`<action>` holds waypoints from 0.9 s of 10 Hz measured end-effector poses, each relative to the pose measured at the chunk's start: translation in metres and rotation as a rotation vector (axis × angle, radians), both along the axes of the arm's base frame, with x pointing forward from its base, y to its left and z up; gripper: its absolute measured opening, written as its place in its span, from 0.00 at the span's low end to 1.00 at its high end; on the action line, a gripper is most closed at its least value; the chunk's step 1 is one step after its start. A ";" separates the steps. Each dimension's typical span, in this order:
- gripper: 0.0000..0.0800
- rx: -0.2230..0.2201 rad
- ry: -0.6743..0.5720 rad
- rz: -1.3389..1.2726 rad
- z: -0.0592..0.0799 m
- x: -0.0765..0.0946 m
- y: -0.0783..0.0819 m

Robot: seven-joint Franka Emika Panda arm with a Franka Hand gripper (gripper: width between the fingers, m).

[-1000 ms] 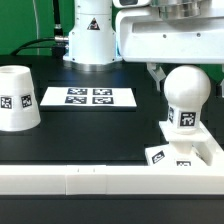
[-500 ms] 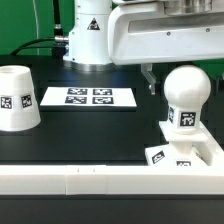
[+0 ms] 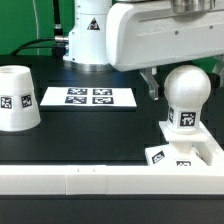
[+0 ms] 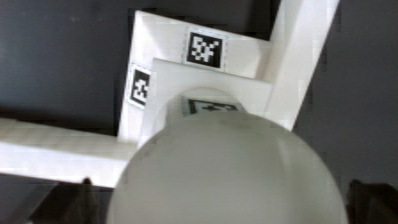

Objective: Assemble lamp

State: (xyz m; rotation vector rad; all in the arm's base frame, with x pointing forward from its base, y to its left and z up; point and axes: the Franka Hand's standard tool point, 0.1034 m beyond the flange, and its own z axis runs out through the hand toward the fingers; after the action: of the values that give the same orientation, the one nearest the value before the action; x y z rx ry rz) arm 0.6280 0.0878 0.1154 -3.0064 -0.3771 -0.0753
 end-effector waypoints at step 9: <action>0.87 -0.095 -0.088 0.801 0.000 0.003 0.003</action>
Offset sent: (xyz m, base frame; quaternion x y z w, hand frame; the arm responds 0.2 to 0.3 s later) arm -0.0018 0.0102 -0.0015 -0.0329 0.0063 -0.2788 0.9598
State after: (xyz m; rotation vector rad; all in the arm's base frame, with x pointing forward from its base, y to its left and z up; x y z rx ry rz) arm 0.6307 0.0910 0.1158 -2.6959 -1.5725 -0.1188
